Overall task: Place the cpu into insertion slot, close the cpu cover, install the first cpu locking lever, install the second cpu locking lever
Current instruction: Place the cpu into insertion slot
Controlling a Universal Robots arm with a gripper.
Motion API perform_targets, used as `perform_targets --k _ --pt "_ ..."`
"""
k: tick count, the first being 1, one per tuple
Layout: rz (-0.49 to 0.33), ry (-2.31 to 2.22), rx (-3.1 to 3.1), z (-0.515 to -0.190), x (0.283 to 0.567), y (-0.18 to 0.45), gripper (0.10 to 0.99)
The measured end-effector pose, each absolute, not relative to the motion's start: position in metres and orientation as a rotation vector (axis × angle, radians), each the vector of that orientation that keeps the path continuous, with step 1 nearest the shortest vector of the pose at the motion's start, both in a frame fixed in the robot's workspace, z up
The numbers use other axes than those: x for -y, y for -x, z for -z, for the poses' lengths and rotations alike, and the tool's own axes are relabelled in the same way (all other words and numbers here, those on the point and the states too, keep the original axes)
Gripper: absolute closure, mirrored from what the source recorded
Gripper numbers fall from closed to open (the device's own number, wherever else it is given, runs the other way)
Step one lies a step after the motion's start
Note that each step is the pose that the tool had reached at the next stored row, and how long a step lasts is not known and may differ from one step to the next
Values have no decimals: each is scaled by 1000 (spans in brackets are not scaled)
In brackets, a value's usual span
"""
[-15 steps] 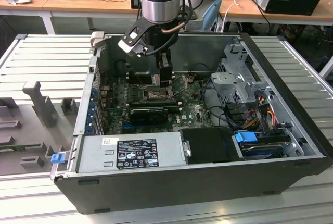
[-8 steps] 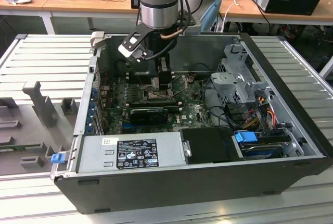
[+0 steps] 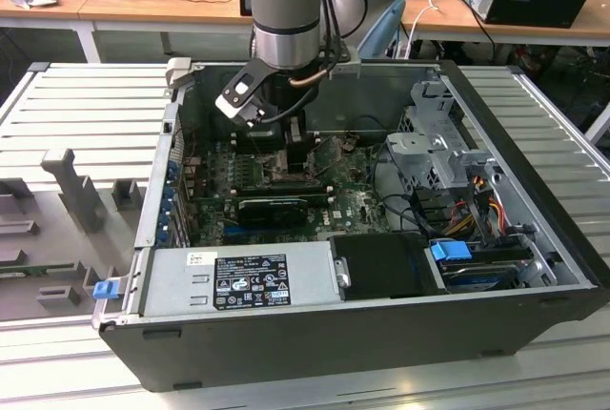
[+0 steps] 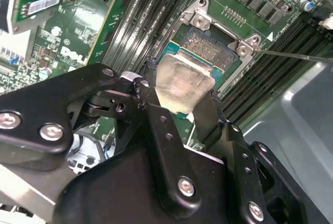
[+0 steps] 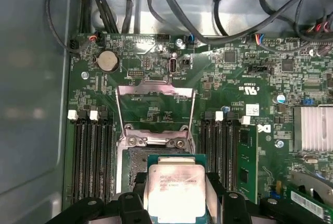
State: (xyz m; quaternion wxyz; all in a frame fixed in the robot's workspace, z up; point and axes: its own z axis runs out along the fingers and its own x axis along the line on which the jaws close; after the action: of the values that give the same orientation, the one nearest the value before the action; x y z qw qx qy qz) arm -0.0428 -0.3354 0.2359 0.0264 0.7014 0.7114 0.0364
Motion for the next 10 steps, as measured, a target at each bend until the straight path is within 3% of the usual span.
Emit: perform_targets --k 10 --pt "-112 -2167 -2198 -228 331 44 561"
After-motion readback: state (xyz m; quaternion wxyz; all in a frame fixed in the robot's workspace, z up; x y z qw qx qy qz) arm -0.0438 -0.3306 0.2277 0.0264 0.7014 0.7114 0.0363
